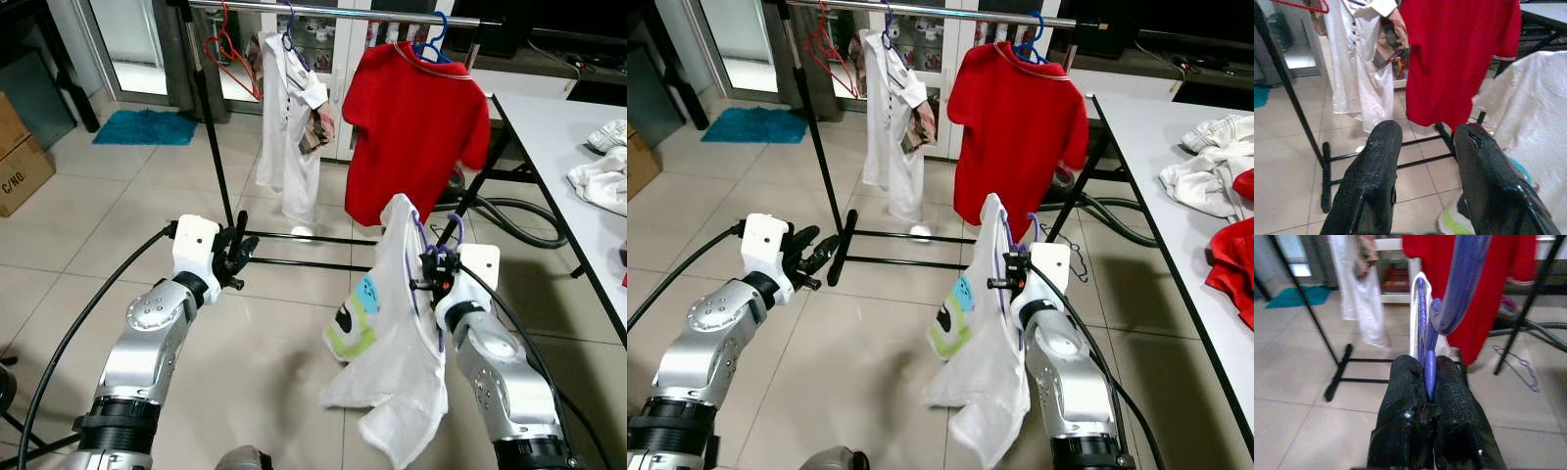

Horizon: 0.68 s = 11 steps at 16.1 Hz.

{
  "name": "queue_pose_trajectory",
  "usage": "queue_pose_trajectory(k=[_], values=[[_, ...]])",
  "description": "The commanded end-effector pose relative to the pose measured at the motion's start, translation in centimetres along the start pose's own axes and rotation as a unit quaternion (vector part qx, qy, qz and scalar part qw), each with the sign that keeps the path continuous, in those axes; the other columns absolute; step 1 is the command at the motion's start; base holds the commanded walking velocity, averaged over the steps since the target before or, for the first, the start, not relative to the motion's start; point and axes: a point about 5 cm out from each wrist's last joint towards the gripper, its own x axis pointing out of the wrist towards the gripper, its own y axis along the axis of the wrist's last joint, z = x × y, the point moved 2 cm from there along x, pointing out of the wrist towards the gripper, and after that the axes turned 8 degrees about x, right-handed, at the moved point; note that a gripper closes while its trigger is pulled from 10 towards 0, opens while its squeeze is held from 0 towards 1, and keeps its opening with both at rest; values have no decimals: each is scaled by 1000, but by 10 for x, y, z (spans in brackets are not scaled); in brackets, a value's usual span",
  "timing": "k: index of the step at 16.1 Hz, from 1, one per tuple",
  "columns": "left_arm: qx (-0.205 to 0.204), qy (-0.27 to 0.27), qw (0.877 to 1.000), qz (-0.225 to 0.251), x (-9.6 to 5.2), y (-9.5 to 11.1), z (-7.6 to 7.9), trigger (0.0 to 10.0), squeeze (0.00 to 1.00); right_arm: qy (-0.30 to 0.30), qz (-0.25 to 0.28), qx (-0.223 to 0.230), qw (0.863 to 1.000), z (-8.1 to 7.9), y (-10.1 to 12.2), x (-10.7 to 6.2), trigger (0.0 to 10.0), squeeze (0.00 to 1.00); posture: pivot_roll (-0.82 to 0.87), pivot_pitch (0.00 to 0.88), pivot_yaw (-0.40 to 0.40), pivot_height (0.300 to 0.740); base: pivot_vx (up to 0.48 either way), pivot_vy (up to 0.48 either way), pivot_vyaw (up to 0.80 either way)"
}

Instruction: Hang hanger

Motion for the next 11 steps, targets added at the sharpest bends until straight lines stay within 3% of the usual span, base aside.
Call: queue_pose_trajectory(k=[1,11], values=[[20,-2,1000,6,-2,6,0,10000,0,-15,19,3,1000,2,7,1,10000,0,48,0,-8,740,375,0,0],[28,0,999,23,3,17,-2,10000,0,-16,47,1,999,-9,16,8,10000,0,45,0,-8,740,452,0,0]])
